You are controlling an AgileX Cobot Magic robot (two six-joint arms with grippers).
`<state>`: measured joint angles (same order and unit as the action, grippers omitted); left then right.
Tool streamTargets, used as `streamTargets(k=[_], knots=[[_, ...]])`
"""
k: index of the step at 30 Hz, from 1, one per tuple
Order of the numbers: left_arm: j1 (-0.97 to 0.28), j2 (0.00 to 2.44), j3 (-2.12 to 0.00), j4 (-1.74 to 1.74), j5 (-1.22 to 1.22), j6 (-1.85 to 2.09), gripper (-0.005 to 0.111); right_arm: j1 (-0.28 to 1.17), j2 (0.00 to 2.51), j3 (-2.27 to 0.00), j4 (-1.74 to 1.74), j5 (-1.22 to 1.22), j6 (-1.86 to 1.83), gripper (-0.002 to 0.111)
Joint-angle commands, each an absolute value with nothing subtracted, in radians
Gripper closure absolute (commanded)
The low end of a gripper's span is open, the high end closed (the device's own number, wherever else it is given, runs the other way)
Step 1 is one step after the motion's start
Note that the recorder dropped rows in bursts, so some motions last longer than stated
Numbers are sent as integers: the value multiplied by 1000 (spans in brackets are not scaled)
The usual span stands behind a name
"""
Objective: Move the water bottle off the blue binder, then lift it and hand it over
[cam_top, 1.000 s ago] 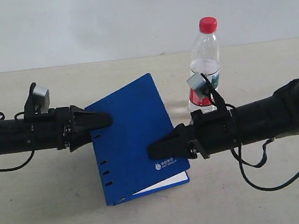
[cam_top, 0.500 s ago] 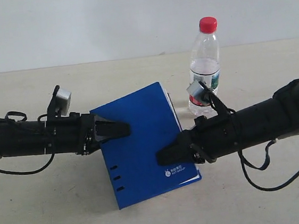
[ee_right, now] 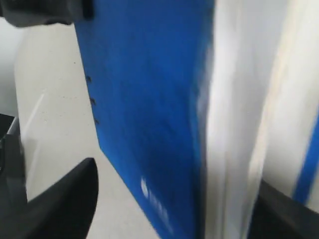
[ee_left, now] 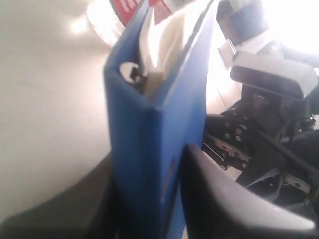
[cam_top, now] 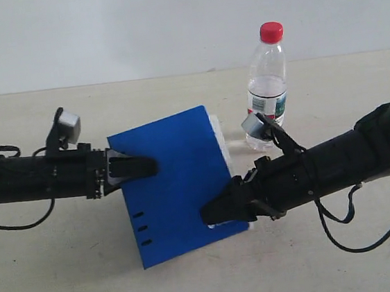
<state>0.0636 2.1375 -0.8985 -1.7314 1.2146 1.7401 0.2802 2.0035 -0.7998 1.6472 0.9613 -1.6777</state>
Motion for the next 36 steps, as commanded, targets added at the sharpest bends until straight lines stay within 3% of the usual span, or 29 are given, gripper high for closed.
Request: streamTargets(k=[1, 6, 13, 21, 36], knots=[[193, 2123, -896, -1693, 1221, 1772, 102, 279, 1982, -802, 1630, 900, -1719, 45], [263, 2123, -890, -1603, 1221, 1753, 102, 279, 1956, -802, 1626, 864, -1765, 45], [267, 2089, -890, -1511, 1221, 1740, 102, 279, 1954, -802, 1580, 949, -1851, 45], [267, 1985, -890, -1453, 1221, 1697, 102, 279, 1954, -802, 1699, 812, -1998, 45], [141, 1825, -889, -1367, 1221, 1600, 102, 336, 1954, -926, 1744, 732, -2059, 45]])
